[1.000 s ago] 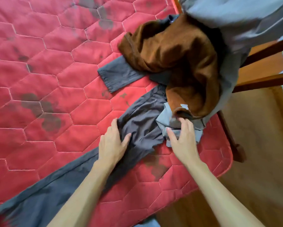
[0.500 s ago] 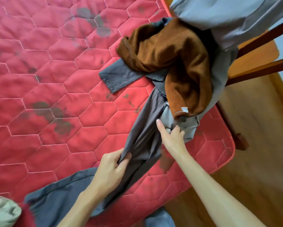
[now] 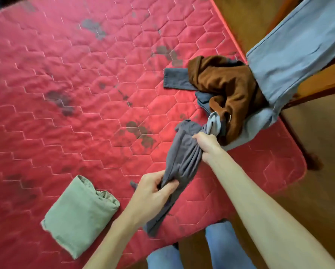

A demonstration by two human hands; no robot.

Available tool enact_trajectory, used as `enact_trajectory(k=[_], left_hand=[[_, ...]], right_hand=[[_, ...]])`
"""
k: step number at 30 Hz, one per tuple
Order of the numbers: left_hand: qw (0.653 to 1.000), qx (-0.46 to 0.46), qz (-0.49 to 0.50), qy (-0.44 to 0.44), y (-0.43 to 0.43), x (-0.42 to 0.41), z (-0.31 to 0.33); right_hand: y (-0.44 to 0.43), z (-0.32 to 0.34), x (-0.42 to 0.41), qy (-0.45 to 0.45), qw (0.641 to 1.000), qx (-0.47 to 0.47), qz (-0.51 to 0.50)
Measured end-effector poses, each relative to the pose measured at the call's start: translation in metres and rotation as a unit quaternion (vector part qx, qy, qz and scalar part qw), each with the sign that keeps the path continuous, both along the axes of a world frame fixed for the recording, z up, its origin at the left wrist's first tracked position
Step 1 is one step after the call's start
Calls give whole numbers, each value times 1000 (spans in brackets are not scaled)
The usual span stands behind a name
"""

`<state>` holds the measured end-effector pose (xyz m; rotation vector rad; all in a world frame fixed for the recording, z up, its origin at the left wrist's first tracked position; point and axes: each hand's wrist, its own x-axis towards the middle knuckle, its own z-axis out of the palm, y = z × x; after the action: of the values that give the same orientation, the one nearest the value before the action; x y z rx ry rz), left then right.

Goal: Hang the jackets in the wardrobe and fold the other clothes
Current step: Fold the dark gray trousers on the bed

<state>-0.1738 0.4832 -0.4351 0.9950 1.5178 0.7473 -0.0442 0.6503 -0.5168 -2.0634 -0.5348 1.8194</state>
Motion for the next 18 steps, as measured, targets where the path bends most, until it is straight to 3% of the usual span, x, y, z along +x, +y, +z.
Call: enact_trajectory(k=[3,6,9,13,16,18], left_hand=[[999,-34,2,-15,1,-5,24],[984,-118,82,-108,5,4,51],[907,-216,233,-275,17,15,77],[834,-267,328,-353,45,20,98],[787,-212,417,-403,69,23,110],[782,-160,443,-408,81,21,124]], right_hand=[[6,43,-2,0,999,-1,35],[14,90,9,-4,998,8,70],[8,140,17,-7,993,60,106],[-23,191,22,-7,955,195,225],[-52,226,38,28,911,231,340],[-71,246,56,76,883,232,400]])
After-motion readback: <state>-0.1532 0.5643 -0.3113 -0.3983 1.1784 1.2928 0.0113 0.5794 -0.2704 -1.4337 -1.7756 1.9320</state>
